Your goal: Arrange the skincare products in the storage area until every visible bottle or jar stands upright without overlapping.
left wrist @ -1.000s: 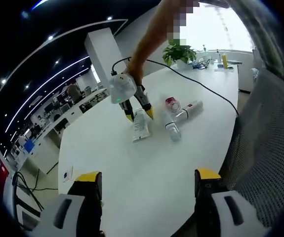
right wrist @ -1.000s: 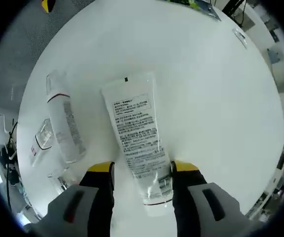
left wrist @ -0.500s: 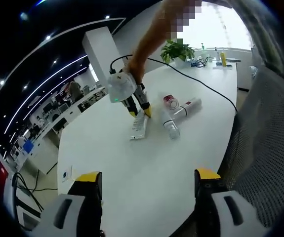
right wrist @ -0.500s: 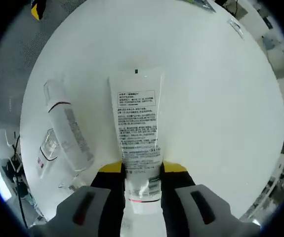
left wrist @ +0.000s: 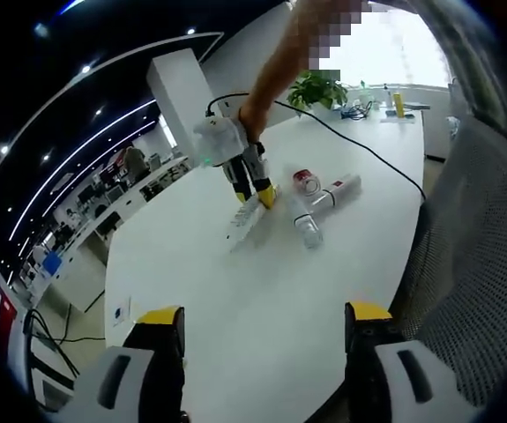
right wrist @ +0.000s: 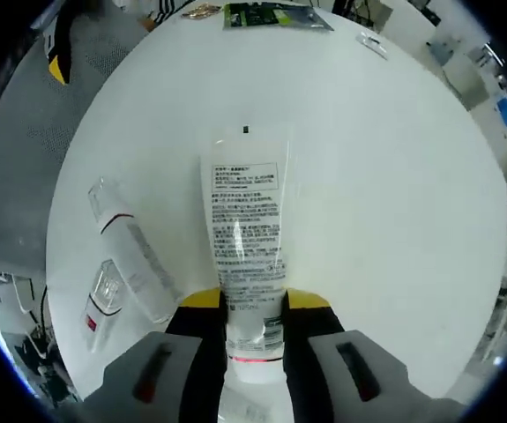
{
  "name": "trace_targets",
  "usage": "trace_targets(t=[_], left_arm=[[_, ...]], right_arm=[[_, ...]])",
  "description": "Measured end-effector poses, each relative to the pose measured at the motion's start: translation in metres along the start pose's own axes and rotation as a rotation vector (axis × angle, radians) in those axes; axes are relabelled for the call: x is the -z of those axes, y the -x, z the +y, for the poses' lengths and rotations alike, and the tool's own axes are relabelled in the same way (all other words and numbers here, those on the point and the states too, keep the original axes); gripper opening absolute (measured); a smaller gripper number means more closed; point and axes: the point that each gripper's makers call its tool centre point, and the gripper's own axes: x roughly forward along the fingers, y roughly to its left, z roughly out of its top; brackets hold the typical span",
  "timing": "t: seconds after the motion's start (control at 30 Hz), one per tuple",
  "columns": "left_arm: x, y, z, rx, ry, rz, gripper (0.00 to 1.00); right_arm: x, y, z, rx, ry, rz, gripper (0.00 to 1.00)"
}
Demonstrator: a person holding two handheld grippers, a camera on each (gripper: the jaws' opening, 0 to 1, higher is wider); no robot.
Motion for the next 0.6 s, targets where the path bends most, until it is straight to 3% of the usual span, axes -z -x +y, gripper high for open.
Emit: trace_targets(t=[0.2,0.33,0.47,0.6], left_arm=[[-0.001,0.000,0.002,-0.008,0.007,-0.009,0.75],[-0.006,0.003,0.004,-0.018,-0.010,-0.028,0.68],[-0.007,0.004,0.005,-0.021,-0.009,-0.037,0.69],[-0.010,0.005,0.005,-0.026,-0.010,-0.052,0.69]], right_arm=[[-0.025,0.022,-0.002,0.059,-0.138,-0.171,0.21],[-0.041,0.038,0.007,0.086,-0.210,-0.276,0.21],[-0.045,0.043,0.015,0.102,-0.196,-0.289,0.21],[-0.056,0.055,0.024,0.124,-0.230,-0.356,0.21]])
